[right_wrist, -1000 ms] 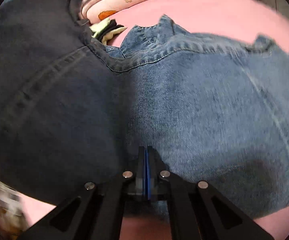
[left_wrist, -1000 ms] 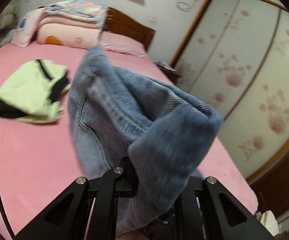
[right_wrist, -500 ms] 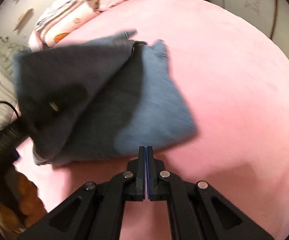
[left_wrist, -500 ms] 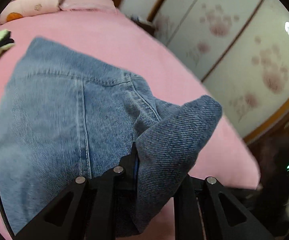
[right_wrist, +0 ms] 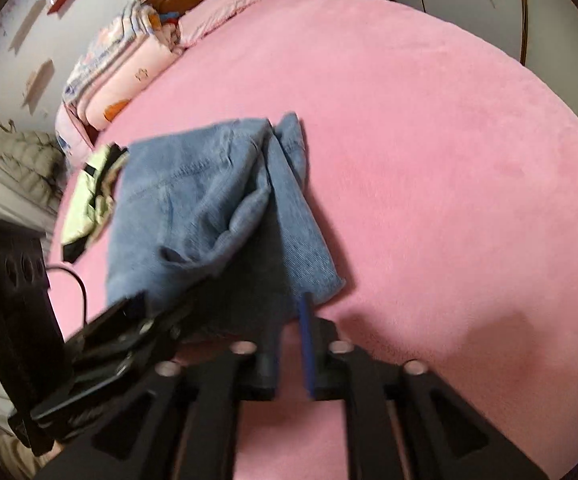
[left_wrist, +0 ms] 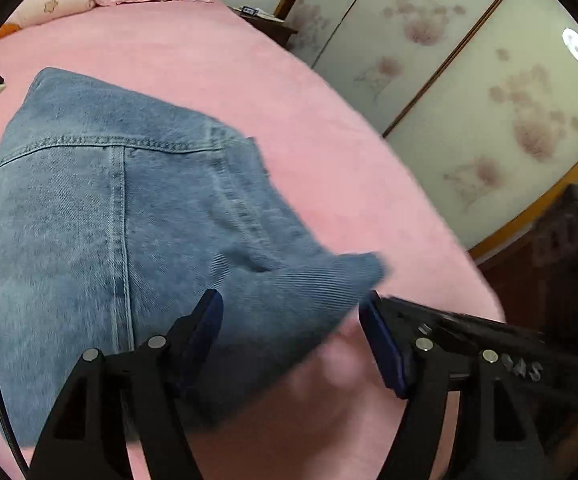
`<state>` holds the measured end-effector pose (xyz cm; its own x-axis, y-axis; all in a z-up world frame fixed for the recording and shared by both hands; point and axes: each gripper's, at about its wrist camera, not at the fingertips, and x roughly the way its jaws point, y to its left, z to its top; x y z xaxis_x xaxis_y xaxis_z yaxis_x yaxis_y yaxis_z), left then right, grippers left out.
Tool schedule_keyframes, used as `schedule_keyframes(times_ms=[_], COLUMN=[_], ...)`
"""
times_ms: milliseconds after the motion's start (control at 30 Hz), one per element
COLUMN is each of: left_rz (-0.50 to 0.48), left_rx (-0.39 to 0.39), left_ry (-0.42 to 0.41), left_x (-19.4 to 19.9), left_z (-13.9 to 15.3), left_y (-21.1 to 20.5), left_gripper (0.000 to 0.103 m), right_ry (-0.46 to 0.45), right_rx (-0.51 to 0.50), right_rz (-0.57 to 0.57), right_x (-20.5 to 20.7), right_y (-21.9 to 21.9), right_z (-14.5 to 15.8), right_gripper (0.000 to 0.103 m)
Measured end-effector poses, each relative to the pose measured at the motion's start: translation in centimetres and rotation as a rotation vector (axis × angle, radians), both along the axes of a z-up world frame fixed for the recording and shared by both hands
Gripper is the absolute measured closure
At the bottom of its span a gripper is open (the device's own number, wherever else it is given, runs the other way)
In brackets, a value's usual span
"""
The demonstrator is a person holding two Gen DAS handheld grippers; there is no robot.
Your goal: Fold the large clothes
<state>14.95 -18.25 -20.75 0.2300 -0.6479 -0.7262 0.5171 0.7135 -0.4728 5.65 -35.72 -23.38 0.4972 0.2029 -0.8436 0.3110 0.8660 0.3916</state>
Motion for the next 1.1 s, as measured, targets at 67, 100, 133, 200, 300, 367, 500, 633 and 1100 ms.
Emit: schedule_keyframes(times_ms=[67,100,133,200,300,367,500,633,1100], left_rz=[0.007,0.016,0.029,0.078,0.195,0.251,0.341,0.355,0.395], left_rx=[-0.022,-0.03,-0.032,-0.025,0.041,0.119,0.23,0.259,0.196], left_ry=[-0.004,-0.015,-0.027,-0.059,-0.102,-0.1,-0.083,-0.041,-0.037], left_x=[-0.7,-1.1,-1.4,-1.4,-0.1,0.8,2.6,3.6,3.9], left_z=[1.8,2.5,3.2,4.4,4.6,3.3,0.2,-2.3,-5.2], left_y=[1.2,2.1,2.9,5.1,9.4,11.1,13.5,13.6,11.3], left_gripper=[0.029,0.028,0.027,0.025,0.021,0.021,0.021,0.021,0.006], right_ry=[-0.02,-0.035,-0.048,-0.064,-0.057,-0.028,0.023,0.067,-0.003], right_rx=[0.027,0.054,0.08,0.132,0.147,0.131,0.108,0.001,-0.188], right_rz=[-0.017,-0.025,-0.033,-0.04,-0.012,0.013,0.051,0.063,0.079], right_x=[-0.5,-0.8,-1.2,-1.0,0.1,1.3,4.0,5.7,4.4], right_y=[-0.6,-0.9,-1.2,-1.1,0.1,1.0,2.9,4.1,2.6], right_z=[0.9,1.4,1.7,2.1,1.7,1.0,-1.0,-2.2,-4.5], right_gripper=[0.063,0.06,0.06,0.059,0.055,0.055,0.055,0.071,0.078])
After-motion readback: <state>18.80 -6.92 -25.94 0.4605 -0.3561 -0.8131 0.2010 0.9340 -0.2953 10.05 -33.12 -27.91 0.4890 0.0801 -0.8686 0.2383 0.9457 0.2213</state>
